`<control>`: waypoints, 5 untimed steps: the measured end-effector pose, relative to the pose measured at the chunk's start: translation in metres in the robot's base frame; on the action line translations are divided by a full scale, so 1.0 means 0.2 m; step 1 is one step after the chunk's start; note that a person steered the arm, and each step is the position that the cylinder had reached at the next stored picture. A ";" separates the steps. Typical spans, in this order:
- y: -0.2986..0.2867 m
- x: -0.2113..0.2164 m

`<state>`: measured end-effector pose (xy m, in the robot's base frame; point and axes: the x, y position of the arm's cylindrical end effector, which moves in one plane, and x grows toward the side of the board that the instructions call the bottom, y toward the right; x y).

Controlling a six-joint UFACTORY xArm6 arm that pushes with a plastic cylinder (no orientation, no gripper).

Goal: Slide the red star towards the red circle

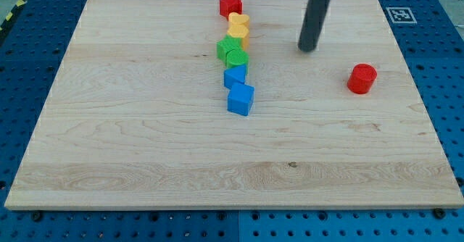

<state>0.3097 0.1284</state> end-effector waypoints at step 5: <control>-0.82 -0.59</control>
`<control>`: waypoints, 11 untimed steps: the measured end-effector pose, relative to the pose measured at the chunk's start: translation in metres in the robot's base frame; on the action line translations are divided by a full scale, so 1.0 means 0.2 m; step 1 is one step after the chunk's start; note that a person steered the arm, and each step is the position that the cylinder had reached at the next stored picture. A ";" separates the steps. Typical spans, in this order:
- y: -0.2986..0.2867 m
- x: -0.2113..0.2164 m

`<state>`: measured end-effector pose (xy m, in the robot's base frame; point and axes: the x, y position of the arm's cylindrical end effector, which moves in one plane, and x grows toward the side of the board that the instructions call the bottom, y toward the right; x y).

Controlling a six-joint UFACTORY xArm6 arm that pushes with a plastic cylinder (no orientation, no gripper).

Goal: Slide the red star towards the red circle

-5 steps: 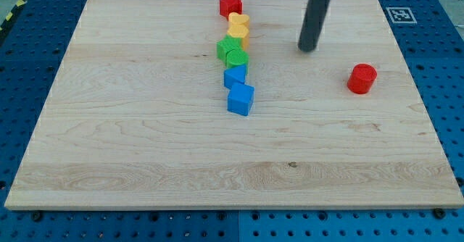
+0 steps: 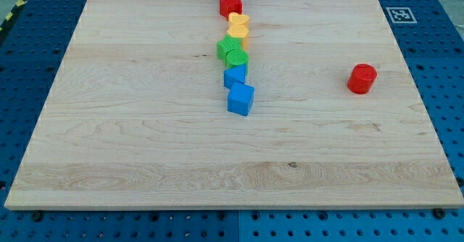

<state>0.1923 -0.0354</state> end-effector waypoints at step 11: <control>0.88 0.80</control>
